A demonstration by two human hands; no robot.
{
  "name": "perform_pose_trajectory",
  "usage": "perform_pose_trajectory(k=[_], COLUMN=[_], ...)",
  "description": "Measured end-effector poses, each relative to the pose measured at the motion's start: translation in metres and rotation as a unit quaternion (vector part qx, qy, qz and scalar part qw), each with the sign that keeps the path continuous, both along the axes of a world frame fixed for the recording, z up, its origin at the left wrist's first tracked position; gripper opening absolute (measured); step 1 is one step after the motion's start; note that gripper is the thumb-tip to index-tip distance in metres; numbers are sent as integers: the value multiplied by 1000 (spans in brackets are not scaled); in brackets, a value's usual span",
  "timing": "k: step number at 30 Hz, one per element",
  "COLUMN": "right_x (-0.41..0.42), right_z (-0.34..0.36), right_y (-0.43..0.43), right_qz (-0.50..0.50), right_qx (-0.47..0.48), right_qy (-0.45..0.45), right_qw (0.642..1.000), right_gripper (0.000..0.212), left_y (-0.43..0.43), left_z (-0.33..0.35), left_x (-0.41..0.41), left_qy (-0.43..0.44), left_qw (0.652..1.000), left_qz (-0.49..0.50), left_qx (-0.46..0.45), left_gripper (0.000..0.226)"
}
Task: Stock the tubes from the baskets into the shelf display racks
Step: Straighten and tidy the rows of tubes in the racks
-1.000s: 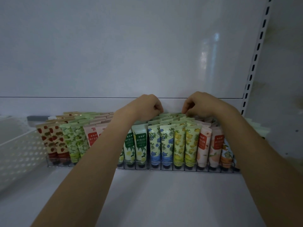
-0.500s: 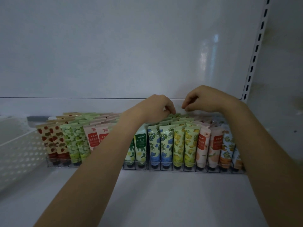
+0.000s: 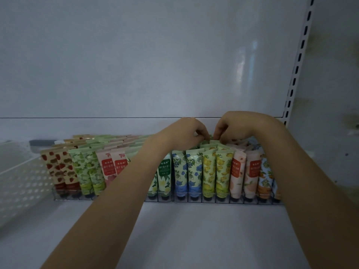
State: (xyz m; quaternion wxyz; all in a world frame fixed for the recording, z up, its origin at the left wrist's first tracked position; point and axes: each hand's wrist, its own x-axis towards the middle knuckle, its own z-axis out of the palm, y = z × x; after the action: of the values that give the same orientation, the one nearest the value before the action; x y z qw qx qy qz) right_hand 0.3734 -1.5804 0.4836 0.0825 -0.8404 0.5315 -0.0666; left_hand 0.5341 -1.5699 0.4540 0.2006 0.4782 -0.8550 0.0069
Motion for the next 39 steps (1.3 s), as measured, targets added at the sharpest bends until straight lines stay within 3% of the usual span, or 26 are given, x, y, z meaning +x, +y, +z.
perform_pose_trajectory(k=[7,12,19,22,28,39], right_x=[-1,-1,-9,-5,6,1], right_z=[4,-3,17,15,9,12], right_y=[2,0,11,16,17,19], right_qz=[33,16,15,-3,-22,4], right_qx=[-60,-13,-21,14,-5,23], right_qy=[-46,-17,-43,2,43,23], right_qw=[997,1000,999,1000,999,999], right_gripper=[19,18,10,7,14,17], left_y=[-5,-4,6,12,14,16], left_z=[-2,-2,7,10,10,11], left_x=[2,1,1,-2,-4,-5], left_qy=[19,27,56,42,-7,-20], left_qw=[1000,1000,998,998,999,1000], left_qz=[-7,-9,-39,-50,-25,-5], left_qx=[3,6,2,14,24,21], left_gripper=[20,19,15,12,16,18])
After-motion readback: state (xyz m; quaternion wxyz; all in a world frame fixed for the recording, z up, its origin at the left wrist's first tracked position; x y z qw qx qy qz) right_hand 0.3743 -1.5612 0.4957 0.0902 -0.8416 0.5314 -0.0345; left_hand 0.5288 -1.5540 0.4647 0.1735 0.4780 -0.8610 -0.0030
